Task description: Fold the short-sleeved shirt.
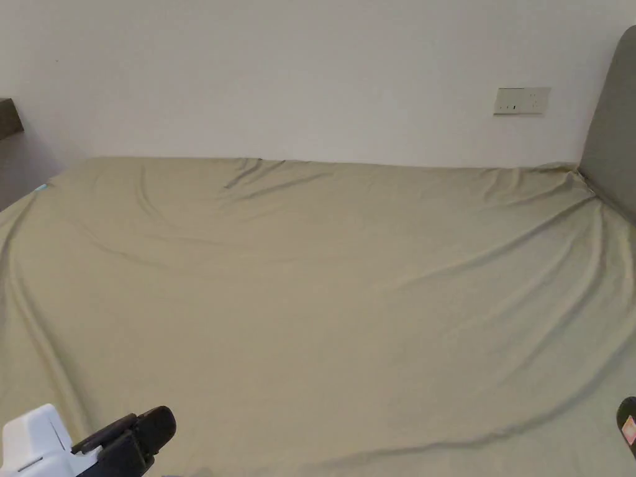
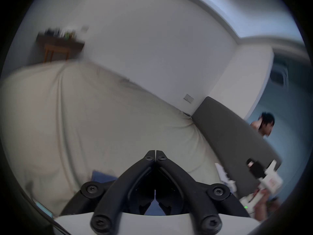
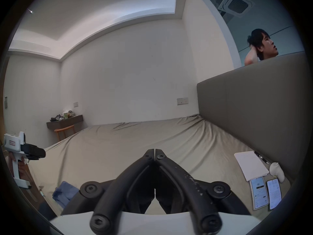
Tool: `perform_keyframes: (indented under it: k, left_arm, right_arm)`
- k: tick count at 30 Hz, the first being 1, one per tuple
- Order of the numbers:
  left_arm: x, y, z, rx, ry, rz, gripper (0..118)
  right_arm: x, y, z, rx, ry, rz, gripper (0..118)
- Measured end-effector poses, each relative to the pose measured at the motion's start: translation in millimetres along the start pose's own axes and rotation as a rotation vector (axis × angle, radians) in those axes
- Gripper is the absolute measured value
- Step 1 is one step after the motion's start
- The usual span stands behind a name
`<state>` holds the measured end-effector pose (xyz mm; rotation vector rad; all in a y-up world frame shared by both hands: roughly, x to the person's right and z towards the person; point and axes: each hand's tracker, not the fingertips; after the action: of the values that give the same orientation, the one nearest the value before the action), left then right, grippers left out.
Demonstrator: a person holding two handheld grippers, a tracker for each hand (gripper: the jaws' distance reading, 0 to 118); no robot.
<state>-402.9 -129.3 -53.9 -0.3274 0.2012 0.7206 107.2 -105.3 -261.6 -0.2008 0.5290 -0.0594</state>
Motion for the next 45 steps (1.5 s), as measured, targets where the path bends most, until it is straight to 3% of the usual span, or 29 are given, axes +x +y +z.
perform_keyframes:
  k: [1,2,3,4,5,6,9,12,14,15,18,21,23,24,25,26,28,32,35,39,40,44,45]
  left_arm:
    - [-27,4,-7,-0.091,-0.031,0.066,3]
    - [-52,5,-11,-0.127,-0.061,0.097,18]
    - [-75,5,-16,-0.186,-0.072,0.098,47]
    - [-95,6,-22,-0.267,-0.046,0.133,92]
    - [-116,4,-28,-0.335,-0.005,0.169,114]
    - [-133,0,-35,-0.414,0.001,0.189,118]
    - [-168,-16,-51,-0.479,-0.078,0.297,118]
    - [-191,-32,-72,-0.550,-0.068,0.398,118]
    - [-155,-49,-73,-0.553,-0.073,0.395,117]
    - [-151,-46,-72,-0.499,-0.185,0.397,117]
    - [-167,-50,-91,-0.569,-0.163,0.427,118]
    - [-155,-55,-102,-0.628,-0.253,0.415,112]
    - [-148,-60,-107,-0.640,-0.209,0.378,80]
    - [-144,-61,-107,-0.647,-0.164,0.331,53]
    - [-112,-63,-96,-0.667,-0.092,0.258,8]
    - [-106,-66,-94,-0.675,-0.024,0.224,9]
    - [-105,-63,-83,-0.633,-0.121,0.335,8]
    - [-131,-44,-61,-0.610,-0.066,0.296,7]
    - [-151,-18,-23,-0.525,0.083,0.241,7]
    - [-218,17,21,-0.430,0.286,0.297,7]
    - [-216,21,27,-0.427,0.327,0.269,7]
    - [-93,20,29,-0.448,0.311,0.050,7]
    - [-102,25,21,-0.455,0.288,-0.001,7]
  right_arm:
    - [-1,-1,0,-0.005,-0.008,0.008,2]
    - [-3,1,1,-0.018,-0.008,0.013,2]
    - [-3,1,2,-0.030,-0.007,0.014,2]
    - [-4,0,3,-0.034,-0.011,0.013,2]
    - [-4,-1,4,-0.042,-0.017,0.016,2]
    - [-5,0,6,-0.053,-0.022,0.018,2]
    - [-6,-4,6,-0.083,-0.046,0.021,2]
    - [-6,-9,5,-0.111,-0.060,0.008,2]
    - [-10,-9,7,-0.117,-0.064,0.006,2]
    - [-11,-9,7,-0.121,-0.063,0.007,2]
    - [-14,-6,7,-0.126,-0.062,0.012,2]
    - [-18,-3,4,-0.126,-0.060,0.017,2]
    - [-23,-1,5,-0.122,-0.051,0.018,2]
    - [-25,-1,5,-0.121,-0.042,0.020,2]
    - [-27,0,5,-0.119,-0.039,0.028,2]
    - [-29,0,6,-0.118,-0.038,0.037,2]
    - [-30,1,7,-0.117,-0.034,0.041,2]
    - [-30,5,9,-0.107,-0.035,0.038,2]
    - [-28,9,12,-0.090,-0.036,0.031,2]
    - [-25,10,16,-0.069,-0.028,0.019,2]
    - [-24,9,17,-0.065,-0.023,0.012,2]
    - [-23,4,18,-0.059,-0.008,-0.011,2]
    - [-23,2,19,-0.059,-0.001,-0.017,2]
